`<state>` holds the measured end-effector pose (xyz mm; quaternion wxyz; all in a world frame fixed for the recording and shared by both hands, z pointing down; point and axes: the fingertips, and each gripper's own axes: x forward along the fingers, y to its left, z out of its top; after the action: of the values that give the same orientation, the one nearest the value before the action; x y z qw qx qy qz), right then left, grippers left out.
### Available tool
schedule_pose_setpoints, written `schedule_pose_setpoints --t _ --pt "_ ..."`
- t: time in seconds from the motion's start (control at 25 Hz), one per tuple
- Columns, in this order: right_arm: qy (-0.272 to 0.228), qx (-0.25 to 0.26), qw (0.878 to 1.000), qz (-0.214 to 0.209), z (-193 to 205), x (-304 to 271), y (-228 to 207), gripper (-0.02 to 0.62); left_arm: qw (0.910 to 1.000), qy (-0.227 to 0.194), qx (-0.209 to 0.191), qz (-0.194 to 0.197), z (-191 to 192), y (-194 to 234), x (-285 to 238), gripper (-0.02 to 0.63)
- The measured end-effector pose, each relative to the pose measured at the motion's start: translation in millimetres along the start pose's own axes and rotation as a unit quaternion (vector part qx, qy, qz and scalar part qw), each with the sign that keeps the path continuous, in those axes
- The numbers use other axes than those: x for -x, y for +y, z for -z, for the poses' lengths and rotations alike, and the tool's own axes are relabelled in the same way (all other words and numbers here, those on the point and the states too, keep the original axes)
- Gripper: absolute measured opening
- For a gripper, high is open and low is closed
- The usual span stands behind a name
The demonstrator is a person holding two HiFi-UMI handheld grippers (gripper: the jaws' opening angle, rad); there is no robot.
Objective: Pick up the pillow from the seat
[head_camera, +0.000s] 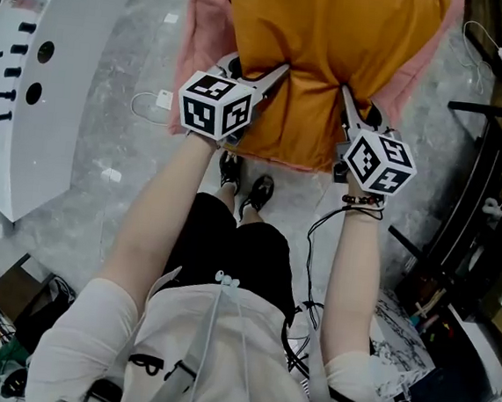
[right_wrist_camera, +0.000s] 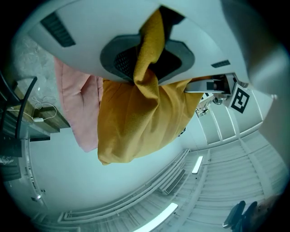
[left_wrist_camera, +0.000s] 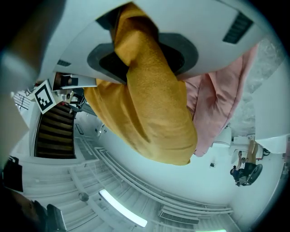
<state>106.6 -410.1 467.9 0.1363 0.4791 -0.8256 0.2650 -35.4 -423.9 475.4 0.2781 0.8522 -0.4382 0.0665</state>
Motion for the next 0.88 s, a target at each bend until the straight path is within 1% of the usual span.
schedule_pose_setpoints --t 0.08,0.28,0.4,0.6,0.88 --pt "-0.011 0.006 1.0 0.001 -15.3 0.8 1.4 0.1 0.9999 -0.01 -0.008 0.003 -15.6 -1.8 -0.7 0.218" --pt "-0.022 0.01 1.0 0.007 -34.7 10.3 7.3 0.1 0.9998 -0.014 -0.017 0.004 -36.6 -12.7 6.3 0.218" --pt "-0.037 0.014 0.999 0.008 -52.8 19.4 11.7 0.1 0.9992 -0.025 -0.03 0.008 -56.8 -23.2 11.5 0.218" --pt "-0.052 0.024 0.998 0.012 -75.6 28.8 15.2 0.1 0.9984 -0.038 -0.038 0.012 -79.1 -32.0 14.0 0.218" --pt "-0.087 0.047 0.995 0.013 -123.6 49.7 25.4 0.1 0.9957 -0.071 -0.057 0.018 -127.5 -52.8 25.7 0.218"
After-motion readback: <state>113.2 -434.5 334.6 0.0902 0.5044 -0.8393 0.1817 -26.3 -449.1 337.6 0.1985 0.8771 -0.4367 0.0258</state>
